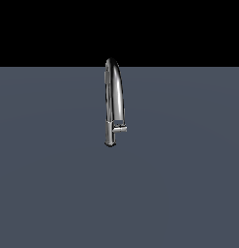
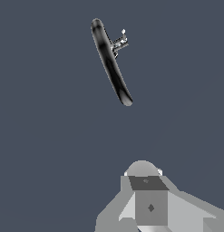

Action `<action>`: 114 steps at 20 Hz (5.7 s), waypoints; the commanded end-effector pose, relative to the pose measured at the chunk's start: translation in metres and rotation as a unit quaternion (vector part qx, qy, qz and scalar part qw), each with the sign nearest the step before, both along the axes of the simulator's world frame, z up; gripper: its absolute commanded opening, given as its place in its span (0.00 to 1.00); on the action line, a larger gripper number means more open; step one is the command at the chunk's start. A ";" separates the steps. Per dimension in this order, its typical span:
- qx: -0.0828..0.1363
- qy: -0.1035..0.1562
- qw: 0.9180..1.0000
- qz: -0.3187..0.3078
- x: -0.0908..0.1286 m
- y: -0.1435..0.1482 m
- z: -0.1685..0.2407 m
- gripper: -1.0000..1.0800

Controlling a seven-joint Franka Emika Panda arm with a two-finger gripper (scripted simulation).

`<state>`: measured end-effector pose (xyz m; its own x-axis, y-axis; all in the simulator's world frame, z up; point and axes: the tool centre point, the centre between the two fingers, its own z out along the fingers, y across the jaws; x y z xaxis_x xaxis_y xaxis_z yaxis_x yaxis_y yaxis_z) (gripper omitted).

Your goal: Turn on the faucet by rotating a designated handle.

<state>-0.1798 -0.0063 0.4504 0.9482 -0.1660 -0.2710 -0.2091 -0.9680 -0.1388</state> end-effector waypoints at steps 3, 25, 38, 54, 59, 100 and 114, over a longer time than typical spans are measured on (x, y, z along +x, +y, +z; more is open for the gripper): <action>0.027 0.033 0.999 -0.029 0.025 0.000 -0.012 0.00; 0.170 0.198 0.949 -0.175 0.135 -0.009 -0.096 0.00; 0.260 0.302 0.878 -0.265 0.188 -0.016 -0.172 0.00; 0.367 0.425 0.738 -0.375 0.229 -0.012 -0.286 0.00; 0.385 0.446 0.705 -0.394 0.233 -0.007 -0.310 0.00; 0.394 0.457 0.688 -0.402 0.162 -0.015 -0.328 0.00; 0.395 0.456 0.689 -0.402 0.136 -0.021 -0.376 0.00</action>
<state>-0.0318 -0.0184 0.1012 0.0438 0.0135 -0.9989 -0.9783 -0.2023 -0.0457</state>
